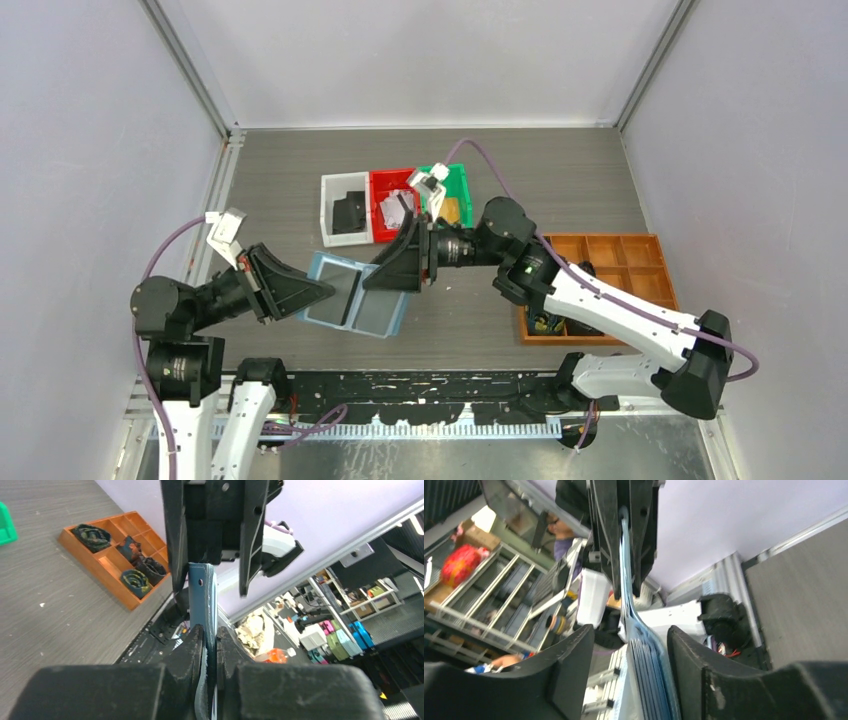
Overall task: Take the credit cards out of the card holder
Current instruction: Remove the credit card from the card holder.
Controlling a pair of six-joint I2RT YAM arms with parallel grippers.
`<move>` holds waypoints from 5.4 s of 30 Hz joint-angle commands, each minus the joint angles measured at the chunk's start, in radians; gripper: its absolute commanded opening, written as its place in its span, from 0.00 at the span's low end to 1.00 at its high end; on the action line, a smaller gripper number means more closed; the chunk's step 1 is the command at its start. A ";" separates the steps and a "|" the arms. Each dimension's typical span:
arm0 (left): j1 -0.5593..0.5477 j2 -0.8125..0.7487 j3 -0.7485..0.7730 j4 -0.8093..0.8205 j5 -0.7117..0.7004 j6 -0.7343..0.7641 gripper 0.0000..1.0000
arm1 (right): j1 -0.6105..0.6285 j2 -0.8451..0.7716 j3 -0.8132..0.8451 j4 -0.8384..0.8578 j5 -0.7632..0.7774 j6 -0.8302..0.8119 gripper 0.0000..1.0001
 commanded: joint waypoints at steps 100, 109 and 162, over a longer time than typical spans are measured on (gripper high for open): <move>-0.003 -0.018 0.058 -0.157 -0.335 0.021 0.00 | 0.160 0.026 -0.100 0.471 0.440 0.151 0.41; -0.003 -0.032 0.075 -0.326 -0.544 0.106 0.00 | 0.181 -0.007 -0.090 0.153 0.473 0.205 0.43; -0.003 -0.031 -0.019 -0.256 -0.457 -0.031 0.00 | 0.209 0.319 -0.136 0.919 0.767 0.429 0.19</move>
